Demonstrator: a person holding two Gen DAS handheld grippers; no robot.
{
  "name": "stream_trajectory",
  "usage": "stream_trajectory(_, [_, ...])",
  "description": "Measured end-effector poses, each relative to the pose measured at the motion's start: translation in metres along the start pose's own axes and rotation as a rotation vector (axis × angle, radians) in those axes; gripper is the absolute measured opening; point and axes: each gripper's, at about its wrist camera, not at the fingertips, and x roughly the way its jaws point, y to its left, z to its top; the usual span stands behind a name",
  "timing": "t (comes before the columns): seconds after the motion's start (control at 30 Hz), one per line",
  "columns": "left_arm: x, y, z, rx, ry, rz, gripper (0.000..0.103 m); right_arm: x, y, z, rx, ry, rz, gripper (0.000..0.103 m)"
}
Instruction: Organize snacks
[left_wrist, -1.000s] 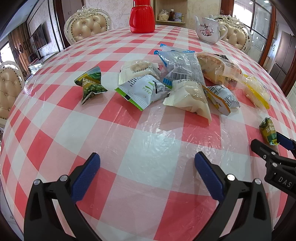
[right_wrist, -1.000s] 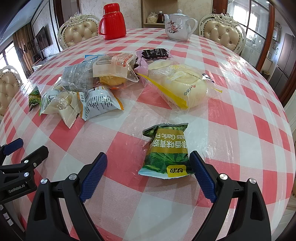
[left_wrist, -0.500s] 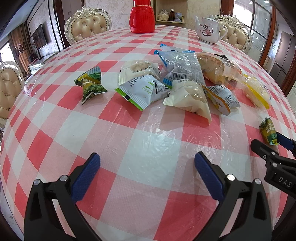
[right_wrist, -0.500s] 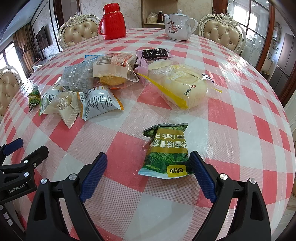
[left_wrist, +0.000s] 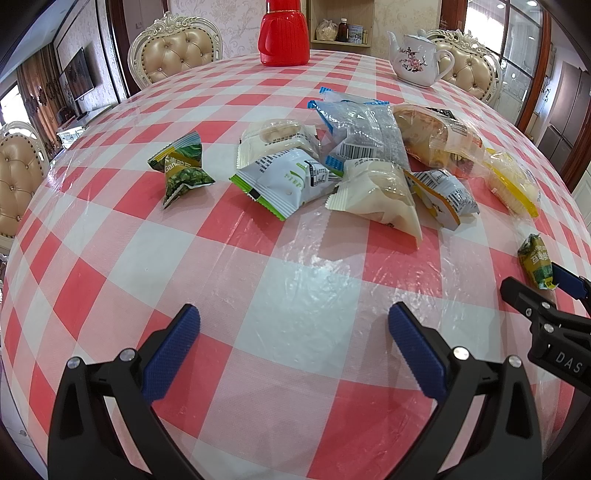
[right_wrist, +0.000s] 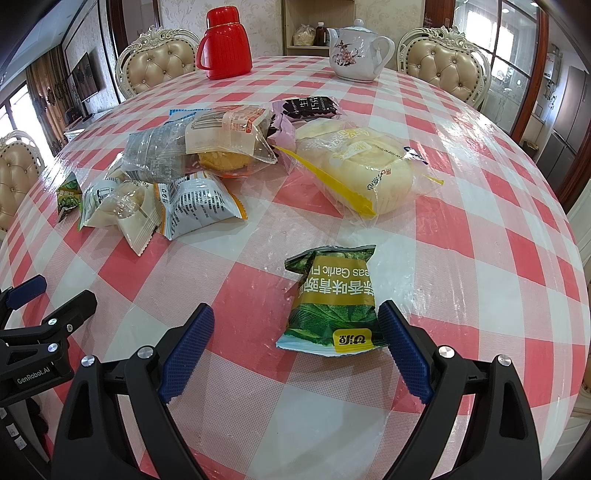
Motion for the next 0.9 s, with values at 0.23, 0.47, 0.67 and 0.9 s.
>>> stream_trajectory(0.23, [0.0000,0.0000,0.0000,0.000,0.000,0.000,0.102,0.0004,0.0001,0.0002,0.000,0.000,0.000,0.088])
stream_trajectory(0.47, [0.0000,0.0000,0.0000,0.000,0.000,0.000,0.102,0.0004,0.0004,0.0002,-0.002,-0.001,-0.003,0.087])
stream_trajectory(0.67, [-0.0006,0.0003,-0.0010,-0.003,0.000,0.004,0.102,0.0005,0.0001,0.0005,-0.001,-0.001,-0.002,0.088])
stream_trajectory(0.9, [-0.0016,-0.0009,0.0015,0.009,0.018,-0.006,0.102,0.0005,0.0000,0.0008,-0.001,-0.001,-0.002,0.088])
